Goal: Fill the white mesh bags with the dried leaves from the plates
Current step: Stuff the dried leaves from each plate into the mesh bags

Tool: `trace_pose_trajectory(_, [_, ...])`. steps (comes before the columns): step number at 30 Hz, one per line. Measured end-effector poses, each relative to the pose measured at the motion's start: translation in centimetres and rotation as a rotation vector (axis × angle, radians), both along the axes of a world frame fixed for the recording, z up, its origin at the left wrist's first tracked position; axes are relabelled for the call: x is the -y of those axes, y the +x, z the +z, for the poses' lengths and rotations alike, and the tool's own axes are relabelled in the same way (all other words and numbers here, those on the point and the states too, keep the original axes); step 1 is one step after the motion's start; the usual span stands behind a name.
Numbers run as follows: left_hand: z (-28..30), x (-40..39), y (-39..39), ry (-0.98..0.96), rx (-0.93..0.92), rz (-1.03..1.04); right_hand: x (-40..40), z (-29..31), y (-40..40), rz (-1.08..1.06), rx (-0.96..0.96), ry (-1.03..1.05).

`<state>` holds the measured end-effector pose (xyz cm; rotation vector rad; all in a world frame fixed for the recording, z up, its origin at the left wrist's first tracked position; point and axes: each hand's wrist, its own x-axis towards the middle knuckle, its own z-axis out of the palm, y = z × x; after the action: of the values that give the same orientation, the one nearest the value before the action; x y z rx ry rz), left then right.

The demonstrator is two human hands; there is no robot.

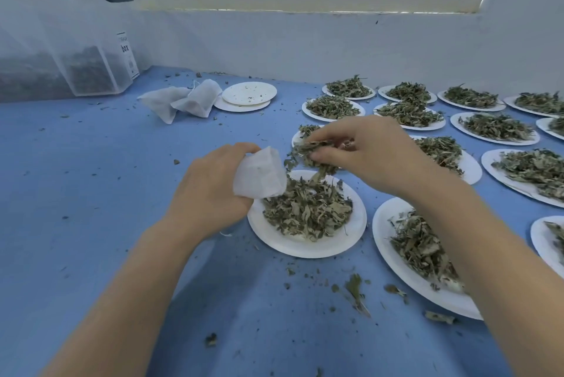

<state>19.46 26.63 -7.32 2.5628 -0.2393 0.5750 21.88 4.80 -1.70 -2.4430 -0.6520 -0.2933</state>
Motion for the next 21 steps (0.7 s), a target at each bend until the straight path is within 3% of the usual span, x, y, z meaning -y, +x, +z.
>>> trace_pose_trajectory(5, [-0.1, 0.1, -0.1, -0.089, -0.008, 0.020, -1.2, -0.4, -0.7, 0.110, 0.009, 0.081])
trace_pose_trajectory(15, [0.3, 0.7, -0.5, -0.071, 0.045, -0.040, -2.2, -0.9, -1.1, 0.188, 0.044, 0.080])
trace_pose_trajectory(21, [0.6, 1.4, -0.9, -0.030, 0.074, -0.065, -3.1, -1.7, -1.4, 0.154, -0.068, 0.225])
